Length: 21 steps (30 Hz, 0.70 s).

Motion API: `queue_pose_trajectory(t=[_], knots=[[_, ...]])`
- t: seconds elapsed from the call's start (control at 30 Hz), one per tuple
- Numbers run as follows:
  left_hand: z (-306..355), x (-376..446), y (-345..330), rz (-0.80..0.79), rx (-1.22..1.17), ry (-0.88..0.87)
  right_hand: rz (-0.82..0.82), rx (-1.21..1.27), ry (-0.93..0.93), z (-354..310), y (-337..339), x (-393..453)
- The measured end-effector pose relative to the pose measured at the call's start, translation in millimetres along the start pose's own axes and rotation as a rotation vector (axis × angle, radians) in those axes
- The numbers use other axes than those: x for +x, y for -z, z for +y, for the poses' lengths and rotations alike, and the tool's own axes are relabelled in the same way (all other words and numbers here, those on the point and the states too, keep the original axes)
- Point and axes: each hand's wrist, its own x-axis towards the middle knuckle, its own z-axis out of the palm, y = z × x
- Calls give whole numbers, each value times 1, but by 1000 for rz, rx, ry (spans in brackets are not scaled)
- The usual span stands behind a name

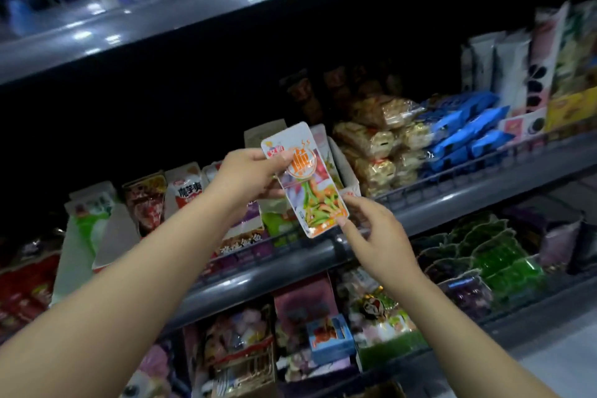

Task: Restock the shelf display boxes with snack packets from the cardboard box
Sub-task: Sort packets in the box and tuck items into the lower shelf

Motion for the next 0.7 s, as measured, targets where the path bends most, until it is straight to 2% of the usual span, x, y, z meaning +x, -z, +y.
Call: queue_pose_trajectory(t=[0.1, 0.23, 0.43, 0.53, 0.6, 0.7], knots=[[18, 28, -5, 65, 26, -85, -34, -192, 92, 5, -2, 11], [28, 62, -17, 136, 50, -104, -143, -375, 131, 16, -9, 23], [22, 100, -38, 155, 85, -5, -96, -408, 186, 27, -5, 29], [11, 111, -50, 123, 141, 22, -125, -389, 194, 30, -3, 27], [2, 115, -57, 110, 223, 22, -138, -393, 200, 32, -1, 25], [-7, 117, -64, 171, 522, -87, -153, -405, 206, 34, 2, 24]])
